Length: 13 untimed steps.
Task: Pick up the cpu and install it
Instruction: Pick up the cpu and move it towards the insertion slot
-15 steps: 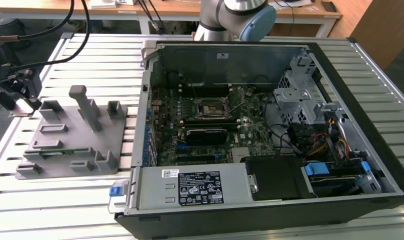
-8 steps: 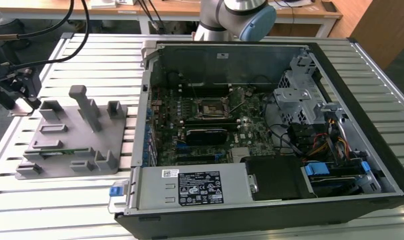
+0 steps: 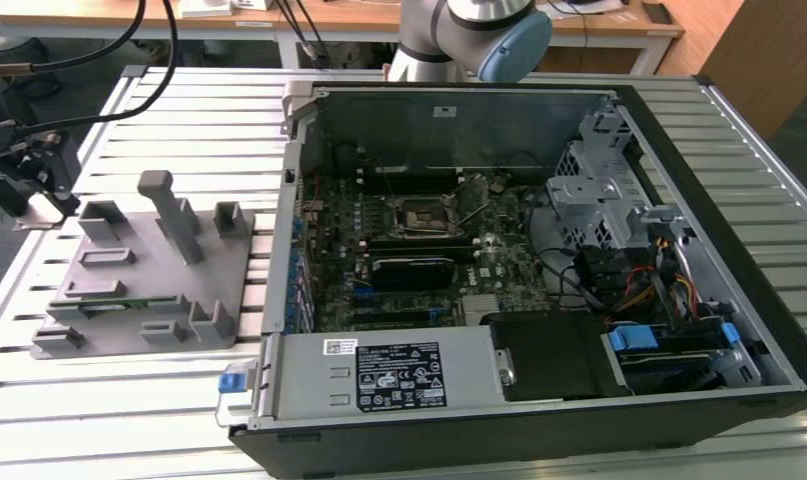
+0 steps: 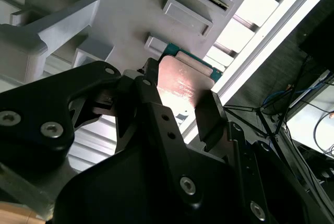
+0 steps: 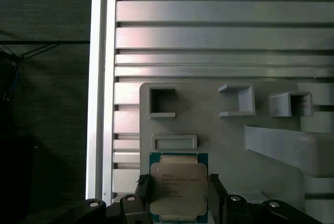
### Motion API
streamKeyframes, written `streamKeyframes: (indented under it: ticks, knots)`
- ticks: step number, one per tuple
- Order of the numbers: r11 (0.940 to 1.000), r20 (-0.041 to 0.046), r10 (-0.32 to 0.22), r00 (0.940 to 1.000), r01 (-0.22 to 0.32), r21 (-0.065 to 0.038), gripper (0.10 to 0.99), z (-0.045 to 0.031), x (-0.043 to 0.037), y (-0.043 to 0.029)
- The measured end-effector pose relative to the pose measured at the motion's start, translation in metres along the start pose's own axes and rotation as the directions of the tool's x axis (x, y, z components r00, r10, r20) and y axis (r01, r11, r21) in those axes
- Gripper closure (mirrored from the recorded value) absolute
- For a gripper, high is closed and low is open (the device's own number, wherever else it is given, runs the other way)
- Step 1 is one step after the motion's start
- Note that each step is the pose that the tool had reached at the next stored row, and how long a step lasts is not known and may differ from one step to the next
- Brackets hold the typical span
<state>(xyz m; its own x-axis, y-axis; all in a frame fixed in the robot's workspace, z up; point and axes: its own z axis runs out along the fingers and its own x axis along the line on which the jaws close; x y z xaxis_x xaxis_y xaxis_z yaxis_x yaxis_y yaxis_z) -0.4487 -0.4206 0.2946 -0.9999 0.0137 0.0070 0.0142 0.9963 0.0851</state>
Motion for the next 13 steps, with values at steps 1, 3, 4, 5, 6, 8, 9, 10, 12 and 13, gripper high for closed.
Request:
streamKeyframes:
  ticks: [1, 3, 4, 5, 6, 8, 9, 10, 12, 13]
  knots:
    - [1.0, -0.0001, 0.0, 1.0, 0.0, 0.0, 0.561, -0.0006, 0.0, 0.0]
    - [1.0, 0.0001, 0.0, 1.0, 0.0, 0.0, 0.561, -0.0019, 0.0, 0.0002]
    - [1.0, 0.0001, 0.0, 1.0, 0.0, 0.0, 0.561, -0.0027, 0.0, 0.0002]
    - [1.0, 0.0001, 0.0, 1.0, 0.0, 0.0, 0.561, -0.0036, 0.0001, 0.0003]
    - [1.0, 0.0001, 0.0, 1.0, 0.0, 0.0, 0.561, -0.0046, 0.0, 0.0004]
    - [1.0, 0.0001, 0.0, 1.0, 0.0, 0.0, 0.561, -0.0066, 0.0001, 0.0006]
    - [1.0, 0.0002, 0.0, 1.0, 0.0, 0.0, 0.561, -0.0076, 0.0001, 0.0006]
    - [1.0, 0.0004, 0.0, 1.0, 0.0, 0.0, 0.561, -0.0086, 0.0002, 0.0007]
    - [1.0, 0.0006, 0.0, 1.0, 0.0, 0.0, 0.561, -0.0105, 0.0002, 0.0009]
    - [1.0, 0.0006, 0.0, 1.0, 0.0, 0.0, 0.561, -0.0115, 0.0002, 0.001]
